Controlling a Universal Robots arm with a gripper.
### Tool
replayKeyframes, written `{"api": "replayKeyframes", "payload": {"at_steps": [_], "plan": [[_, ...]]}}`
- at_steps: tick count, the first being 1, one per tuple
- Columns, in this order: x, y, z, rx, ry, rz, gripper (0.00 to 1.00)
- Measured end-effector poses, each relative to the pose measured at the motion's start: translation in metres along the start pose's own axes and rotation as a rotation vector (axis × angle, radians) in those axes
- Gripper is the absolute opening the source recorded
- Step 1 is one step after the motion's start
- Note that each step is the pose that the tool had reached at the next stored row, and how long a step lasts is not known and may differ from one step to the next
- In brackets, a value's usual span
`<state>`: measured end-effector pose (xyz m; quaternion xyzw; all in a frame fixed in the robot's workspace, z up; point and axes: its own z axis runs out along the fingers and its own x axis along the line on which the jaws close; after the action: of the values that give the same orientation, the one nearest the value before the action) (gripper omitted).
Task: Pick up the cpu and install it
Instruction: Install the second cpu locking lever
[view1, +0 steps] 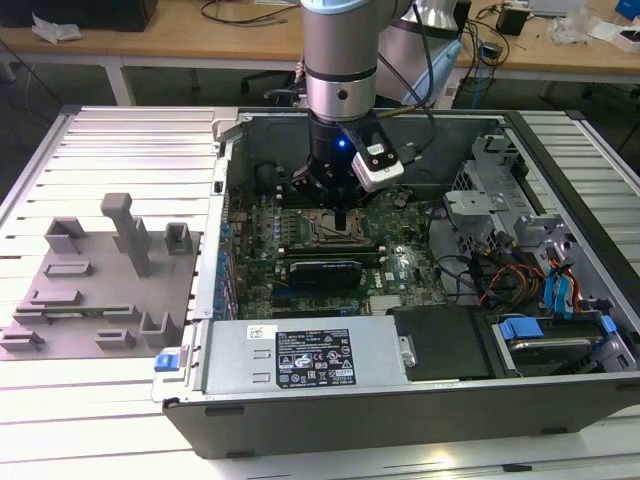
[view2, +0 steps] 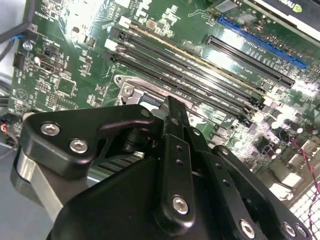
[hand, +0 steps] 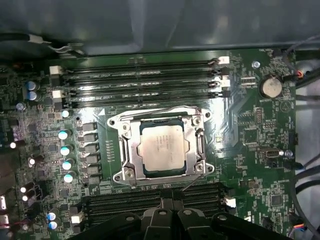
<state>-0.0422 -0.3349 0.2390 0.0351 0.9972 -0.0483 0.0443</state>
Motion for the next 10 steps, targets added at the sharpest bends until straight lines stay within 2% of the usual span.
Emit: {"api": "replayKeyframes", "payload": {"at_steps": [2,10], "plan": [[0.0030,-0.0001,0.0008,-0.0006,-0.0008,-0.009,0.11],[0.0047,0.0000,0.0027,-0.0013,-0.0013,-0.014,0.11]]}}
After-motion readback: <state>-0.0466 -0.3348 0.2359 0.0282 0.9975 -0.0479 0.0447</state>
